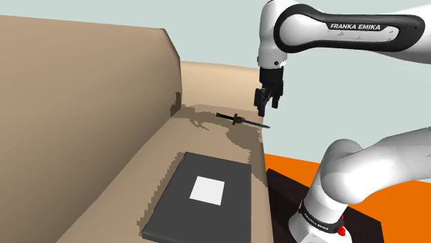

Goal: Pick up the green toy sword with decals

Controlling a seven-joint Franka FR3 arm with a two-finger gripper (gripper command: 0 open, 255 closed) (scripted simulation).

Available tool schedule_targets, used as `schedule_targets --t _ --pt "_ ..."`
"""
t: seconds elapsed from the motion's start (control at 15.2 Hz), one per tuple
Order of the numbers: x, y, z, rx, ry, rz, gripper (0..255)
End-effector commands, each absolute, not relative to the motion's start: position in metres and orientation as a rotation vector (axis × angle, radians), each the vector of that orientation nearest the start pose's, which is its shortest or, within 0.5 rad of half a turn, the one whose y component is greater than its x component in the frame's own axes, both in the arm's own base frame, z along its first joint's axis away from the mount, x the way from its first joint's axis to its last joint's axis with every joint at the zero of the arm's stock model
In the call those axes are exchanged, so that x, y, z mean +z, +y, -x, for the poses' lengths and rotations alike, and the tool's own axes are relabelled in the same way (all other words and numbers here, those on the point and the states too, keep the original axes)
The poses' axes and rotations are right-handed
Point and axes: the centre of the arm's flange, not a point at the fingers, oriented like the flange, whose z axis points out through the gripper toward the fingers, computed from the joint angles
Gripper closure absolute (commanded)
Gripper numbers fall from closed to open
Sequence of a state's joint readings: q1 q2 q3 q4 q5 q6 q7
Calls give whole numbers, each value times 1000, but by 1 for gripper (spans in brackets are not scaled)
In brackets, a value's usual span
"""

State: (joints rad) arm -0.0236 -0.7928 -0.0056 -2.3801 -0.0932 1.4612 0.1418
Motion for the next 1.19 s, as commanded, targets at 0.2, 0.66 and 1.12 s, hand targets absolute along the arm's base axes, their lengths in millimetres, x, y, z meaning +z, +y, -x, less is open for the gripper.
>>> schedule_targets --t 0.2,0.66,1.12 --pt "554 -52 -299 134 189 3218 0" --pt "509 -124 -325 -10 -23 3200 0" --pt "464 -191 -364 -151 -230 3162 0"
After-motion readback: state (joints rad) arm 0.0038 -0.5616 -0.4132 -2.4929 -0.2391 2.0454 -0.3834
